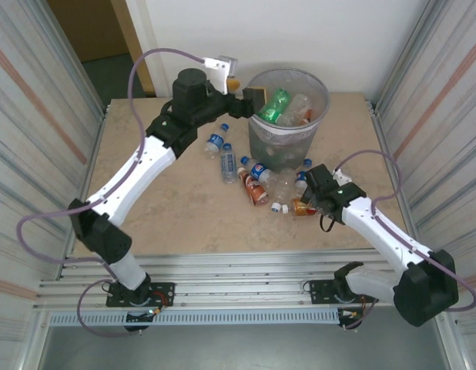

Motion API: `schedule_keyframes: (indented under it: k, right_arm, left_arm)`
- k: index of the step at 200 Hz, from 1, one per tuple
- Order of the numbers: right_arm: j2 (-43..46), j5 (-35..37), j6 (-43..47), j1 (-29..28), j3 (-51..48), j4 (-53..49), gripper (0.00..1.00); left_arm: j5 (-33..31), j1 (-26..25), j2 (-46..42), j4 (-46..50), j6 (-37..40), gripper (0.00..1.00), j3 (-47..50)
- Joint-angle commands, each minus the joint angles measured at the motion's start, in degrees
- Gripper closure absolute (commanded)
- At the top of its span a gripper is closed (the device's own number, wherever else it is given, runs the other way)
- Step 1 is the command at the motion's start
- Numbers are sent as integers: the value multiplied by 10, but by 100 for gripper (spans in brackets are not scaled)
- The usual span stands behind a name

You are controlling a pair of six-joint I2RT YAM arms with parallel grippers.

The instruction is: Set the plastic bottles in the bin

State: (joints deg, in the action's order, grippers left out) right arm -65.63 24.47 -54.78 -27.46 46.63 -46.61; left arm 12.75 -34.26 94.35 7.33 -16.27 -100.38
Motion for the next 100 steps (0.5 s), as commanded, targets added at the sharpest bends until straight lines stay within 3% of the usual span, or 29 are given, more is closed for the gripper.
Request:
schedule_keyframes:
  k: [1, 56, 100]
  right_arm:
    - [-23, 38, -98, -32, -11, -22, 2]
    - [-71, 34, -195, -73, -24, -10, 2]
    - [-71, 23, -243, -83, -35, 4, 2]
  left_arm:
    - [-34, 1, -50, -33, 25, 1, 72]
    - [-133, 13, -199, -81, 53, 1, 243]
    - [-188, 40, -254, -78, 51, 1, 323]
